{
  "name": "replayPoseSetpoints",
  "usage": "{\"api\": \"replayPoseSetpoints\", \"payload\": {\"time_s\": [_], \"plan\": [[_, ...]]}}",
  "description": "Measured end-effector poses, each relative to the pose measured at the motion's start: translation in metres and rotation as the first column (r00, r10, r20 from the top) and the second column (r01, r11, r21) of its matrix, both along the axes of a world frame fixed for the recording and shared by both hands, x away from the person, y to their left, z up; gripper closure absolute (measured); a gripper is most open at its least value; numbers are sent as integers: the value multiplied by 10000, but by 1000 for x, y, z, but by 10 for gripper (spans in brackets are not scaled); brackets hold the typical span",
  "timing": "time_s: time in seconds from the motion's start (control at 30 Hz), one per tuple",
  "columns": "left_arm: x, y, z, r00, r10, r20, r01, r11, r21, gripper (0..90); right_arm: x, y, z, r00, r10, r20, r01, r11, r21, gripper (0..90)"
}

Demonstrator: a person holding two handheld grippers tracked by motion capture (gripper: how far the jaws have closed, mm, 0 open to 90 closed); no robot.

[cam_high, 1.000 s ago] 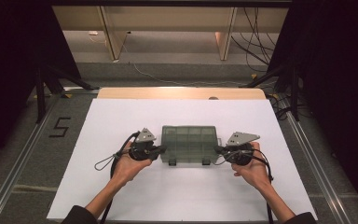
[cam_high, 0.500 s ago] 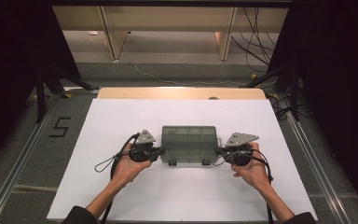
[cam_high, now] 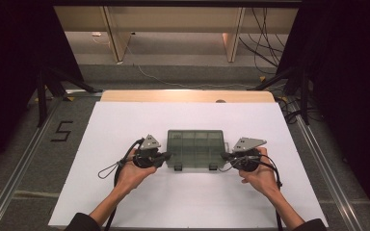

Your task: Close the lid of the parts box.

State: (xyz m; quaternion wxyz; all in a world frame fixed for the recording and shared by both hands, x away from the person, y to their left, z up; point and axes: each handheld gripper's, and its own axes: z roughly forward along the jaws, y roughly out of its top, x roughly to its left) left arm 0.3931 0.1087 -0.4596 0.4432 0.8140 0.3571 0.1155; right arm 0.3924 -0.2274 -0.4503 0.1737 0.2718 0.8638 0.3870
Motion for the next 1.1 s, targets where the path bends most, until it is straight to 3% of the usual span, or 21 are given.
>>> {"api": "replayPoseSetpoints", "payload": {"time_s": [0.2, 0.33, 0.53, 0.6, 0.73, 0.8, 0.93, 1.07, 1.1], "plan": [[0, 2, -1, 9998, -164, 83, 161, 9993, 340, 897, 1, 0, -2, 10000, 30, -42, -30, 10000, 19, 900], [-1, 0, -3, 9999, 22, 114, -21, 10000, -69, 897, 1, -1, -2, 9999, -15, -107, 15, 10000, 51, 900], [-1, 0, -3, 9998, 75, 157, -70, 9996, -266, 892, 1, -2, -2, 9999, -92, -53, 93, 9999, 130, 900], [-1, 2, -1, 9999, 40, 130, -35, 9991, -414, 828, 1, -3, -1, 9999, -131, -68, 133, 9992, 364, 886], [-5, 6, 4, 9992, -154, 363, 186, 9958, -900, 752, -1, -8, 8, 9987, -400, 330, 357, 9919, 1218, 806], [-8, 9, 8, 9985, -161, 523, 218, 9937, -1100, 721, -3, -7, 11, 9980, -466, 417, 403, 9893, 1404, 743], [-12, 13, 14, 9949, -163, 996, 311, 9883, -1490, 572, -8, -5, 18, 9942, -830, 679, 706, 9832, 1684, 568], [-18, 15, 17, 9924, -92, 1227, 307, 9842, -1746, 458, -14, -4, 23, 9900, -1113, 862, 902, 9716, 2186, 452], [-19, 16, 18, 9919, -88, 1268, 321, 9827, -1823, 438, -15, -5, 25, 9860, -1204, 1150, 925, 9705, 2227, 422]]}}
